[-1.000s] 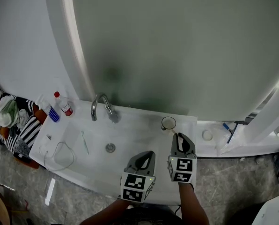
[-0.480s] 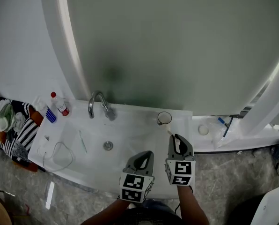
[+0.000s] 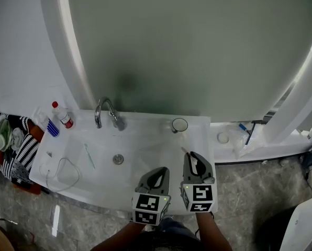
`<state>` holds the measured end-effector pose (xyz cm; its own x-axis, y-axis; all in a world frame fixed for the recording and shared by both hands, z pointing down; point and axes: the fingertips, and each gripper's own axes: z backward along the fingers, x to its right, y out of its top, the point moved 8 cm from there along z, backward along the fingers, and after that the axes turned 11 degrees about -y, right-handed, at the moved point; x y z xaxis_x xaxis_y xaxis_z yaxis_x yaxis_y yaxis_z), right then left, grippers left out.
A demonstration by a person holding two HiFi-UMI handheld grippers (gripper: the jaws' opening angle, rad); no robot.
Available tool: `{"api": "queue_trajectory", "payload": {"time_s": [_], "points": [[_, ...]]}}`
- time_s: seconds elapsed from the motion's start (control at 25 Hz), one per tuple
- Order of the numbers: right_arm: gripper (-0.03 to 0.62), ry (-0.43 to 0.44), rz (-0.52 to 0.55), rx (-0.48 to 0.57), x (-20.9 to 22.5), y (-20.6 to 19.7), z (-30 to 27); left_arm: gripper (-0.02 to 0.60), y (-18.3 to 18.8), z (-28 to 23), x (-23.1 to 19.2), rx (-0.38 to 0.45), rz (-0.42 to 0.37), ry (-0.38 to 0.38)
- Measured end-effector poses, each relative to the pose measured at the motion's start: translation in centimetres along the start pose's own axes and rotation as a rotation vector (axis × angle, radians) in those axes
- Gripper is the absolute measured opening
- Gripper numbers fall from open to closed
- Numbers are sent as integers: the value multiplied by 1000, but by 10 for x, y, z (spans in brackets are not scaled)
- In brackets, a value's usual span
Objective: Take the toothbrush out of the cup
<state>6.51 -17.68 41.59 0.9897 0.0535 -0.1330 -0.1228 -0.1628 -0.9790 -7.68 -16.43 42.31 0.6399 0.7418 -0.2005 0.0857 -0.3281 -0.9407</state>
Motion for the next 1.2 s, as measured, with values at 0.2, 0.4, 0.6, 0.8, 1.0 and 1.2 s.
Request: {"api": "queue_trajectory", "payload": {"time_s": [0.2, 0.4, 0.6, 0.8, 1.0, 1.2], "points": [[51, 2, -10, 5, -7, 0, 17, 11, -2, 5, 3, 4, -6, -9], [51, 15, -20, 7, -13, 3, 30, 10, -1, 7, 3, 25, -5, 3], [51, 23, -44, 11, -18, 6, 42, 9, 0, 11, 2, 56, 7, 14], [50, 32, -47, 14, -23, 9, 50, 9, 3, 14, 3, 79, -7, 9], [51, 27, -37, 14, -25, 9, 55, 9, 3, 16, 2, 94, -2, 16], [51, 17, -27, 13, -25, 6, 59, 9, 1, 16, 6, 90, -25, 6]]}}
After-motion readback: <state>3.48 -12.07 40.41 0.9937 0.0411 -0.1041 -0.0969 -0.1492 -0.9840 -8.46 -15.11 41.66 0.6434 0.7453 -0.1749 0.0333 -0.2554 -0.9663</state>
